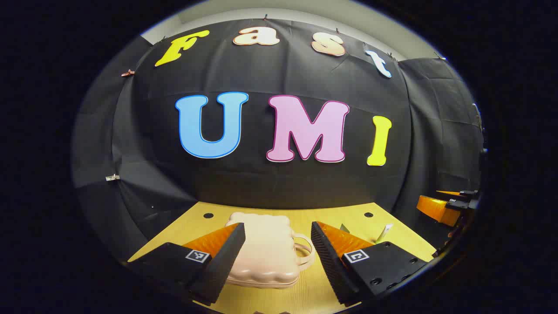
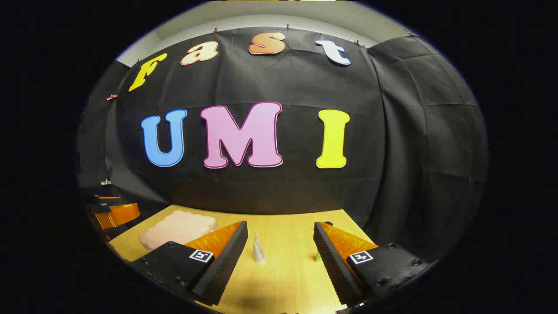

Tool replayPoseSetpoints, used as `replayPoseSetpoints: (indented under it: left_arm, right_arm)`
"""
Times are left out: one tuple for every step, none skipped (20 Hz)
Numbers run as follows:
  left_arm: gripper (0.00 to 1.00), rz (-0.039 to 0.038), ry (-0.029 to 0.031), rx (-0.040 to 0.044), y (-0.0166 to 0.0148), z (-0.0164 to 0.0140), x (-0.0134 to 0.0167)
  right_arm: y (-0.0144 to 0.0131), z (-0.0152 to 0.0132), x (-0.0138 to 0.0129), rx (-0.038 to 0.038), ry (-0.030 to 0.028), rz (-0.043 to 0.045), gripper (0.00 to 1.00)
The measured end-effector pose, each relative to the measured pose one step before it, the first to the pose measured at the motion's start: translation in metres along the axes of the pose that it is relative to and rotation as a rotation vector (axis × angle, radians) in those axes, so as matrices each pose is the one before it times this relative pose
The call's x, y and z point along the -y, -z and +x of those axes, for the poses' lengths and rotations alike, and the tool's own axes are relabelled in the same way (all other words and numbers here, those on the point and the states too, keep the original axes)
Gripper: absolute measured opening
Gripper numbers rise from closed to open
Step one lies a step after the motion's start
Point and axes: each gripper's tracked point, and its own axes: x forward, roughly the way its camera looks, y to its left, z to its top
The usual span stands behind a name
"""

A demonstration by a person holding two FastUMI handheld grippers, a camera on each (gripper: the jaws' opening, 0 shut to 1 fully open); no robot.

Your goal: First open the suitcase, pack the skin care products into it, and then close the suitcase.

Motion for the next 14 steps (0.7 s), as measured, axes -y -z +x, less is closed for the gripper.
replayPoseSetpoints:
  left_arm:
    - [0.96, -0.00330, 0.00048, -0.00395, 0.00041, 0.00026, 0.00118]
    - [0.96, -0.00333, 0.00305, -0.00408, 0.00144, 0.00033, 0.00059]
    - [0.96, -0.00108, 0.00292, -0.00352, 0.00050, 0.00053, 0.00131]
    - [0.96, 0.00129, 0.00005, -0.00141, 0.00039, 0.00020, 0.00128]
    - [0.96, 0.00221, -0.00030, -0.00135, -0.00056, 0.00048, 0.00014]
    - [0.96, 0.00100, -0.00015, -0.00195, 0.00198, -0.00004, 0.00121]
    - [0.96, -0.00096, 0.00125, -0.00030, -0.00053, 0.00003, 0.00137]
    - [0.96, -0.00151, 0.00085, -0.00217, 0.00104, -0.00029, 0.00118]
    - [0.96, -0.00165, 0.00040, -0.00422, 0.00041, 0.00017, 0.00113]
    - [0.96, -0.00132, 0.00143, -0.00354, 0.00214, 0.00011, 0.00094]
    - [0.96, -0.00013, -0.00014, -0.00290, 0.00129, 0.00026, 0.00037]
    - [0.96, 0.00073, -0.00083, -0.00179, 0.00042, 0.00024, 0.00085]
    - [0.96, 0.00100, -0.00046, -0.00304, 0.00033, 0.00047, 0.00089]
    - [0.96, 0.00111, 0.00261, -0.00256, 0.00123, 0.00078, 0.00161]
  right_arm:
    - [0.00008, 0.00023, 0.00009, -0.00192, -0.00113, 0.00012, 0.96]
    - [0.00128, 0.00066, 0.00022, -0.00150, -0.00075, 0.00072, 0.96]
    - [0.00054, 0.00066, 0.00079, -0.00197, -0.00118, 0.00188, 0.96]
    - [0.00018, 0.00026, -0.00030, -0.00139, -0.00146, 0.00128, 0.96]
    - [-0.00013, -0.00065, 0.00047, -0.00120, -0.00054, 0.00021, 0.96]
    - [0.00118, -0.00023, 0.00102, -0.00098, -0.00051, -0.00078, 0.96]
    - [-0.00014, -0.00046, 0.00062, -0.00028, -0.00057, -0.00082, 0.96]
    - [0.00061, 0.00002, 0.00053, -0.00056, -0.00096, -0.00010, 0.96]
    - [0.00035, -0.00051, 0.00109, 0.00002, -0.00014, -0.00061, 0.96]
    - [-0.00009, 0.00028, 0.00074, -0.00144, 0.00043, -0.00085, 0.96]
    - [0.00001, -0.00096, 0.00071, -0.00061, -0.00055, -0.00106, 0.96]
    - [0.00098, -0.00104, 0.00126, -0.00074, -0.00020, -0.00112, 0.96]
    - [0.00053, 0.00089, 0.00098, -0.00184, -0.00122, -0.00104, 0.96]
    - [0.00015, 0.00019, 0.00033, -0.00202, 0.00002, -0.00059, 0.96]
